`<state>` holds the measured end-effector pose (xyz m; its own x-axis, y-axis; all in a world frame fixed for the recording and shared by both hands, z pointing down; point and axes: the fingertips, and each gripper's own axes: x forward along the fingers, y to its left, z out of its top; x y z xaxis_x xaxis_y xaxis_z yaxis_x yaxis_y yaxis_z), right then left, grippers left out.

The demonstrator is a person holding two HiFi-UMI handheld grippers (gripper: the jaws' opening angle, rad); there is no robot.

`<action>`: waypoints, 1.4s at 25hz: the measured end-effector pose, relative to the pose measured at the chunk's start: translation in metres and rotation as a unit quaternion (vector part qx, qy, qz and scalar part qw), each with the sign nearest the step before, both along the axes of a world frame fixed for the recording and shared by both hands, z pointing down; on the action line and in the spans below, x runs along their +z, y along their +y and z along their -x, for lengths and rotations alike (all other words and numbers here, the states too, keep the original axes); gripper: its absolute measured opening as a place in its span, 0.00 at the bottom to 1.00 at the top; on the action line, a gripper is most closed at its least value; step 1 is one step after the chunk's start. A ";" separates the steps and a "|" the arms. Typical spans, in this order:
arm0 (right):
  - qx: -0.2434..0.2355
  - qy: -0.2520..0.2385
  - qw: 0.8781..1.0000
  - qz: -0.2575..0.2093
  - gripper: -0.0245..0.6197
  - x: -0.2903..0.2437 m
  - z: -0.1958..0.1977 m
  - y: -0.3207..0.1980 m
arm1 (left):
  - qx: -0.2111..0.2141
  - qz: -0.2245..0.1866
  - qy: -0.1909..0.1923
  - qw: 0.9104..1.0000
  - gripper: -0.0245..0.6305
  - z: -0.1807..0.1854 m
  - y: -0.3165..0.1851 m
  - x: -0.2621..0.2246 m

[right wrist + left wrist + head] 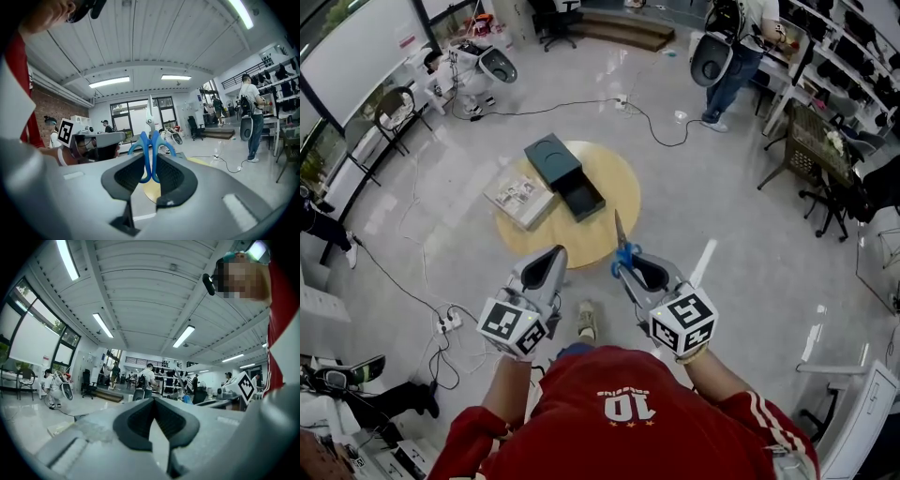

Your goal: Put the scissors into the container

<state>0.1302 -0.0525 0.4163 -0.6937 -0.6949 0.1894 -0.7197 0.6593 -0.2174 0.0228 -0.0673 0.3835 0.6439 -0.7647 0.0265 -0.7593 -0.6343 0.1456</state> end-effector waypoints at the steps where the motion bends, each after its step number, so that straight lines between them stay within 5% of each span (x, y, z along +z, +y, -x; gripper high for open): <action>1: 0.002 0.000 1.000 0.001 0.16 -0.001 -0.001 -0.006 | 0.001 0.000 0.000 1.000 0.04 0.000 -0.005 0.000; 35: 0.035 0.040 0.999 0.005 0.16 0.002 0.086 -0.219 | 0.036 -0.009 0.023 0.999 0.04 0.088 -0.224 0.002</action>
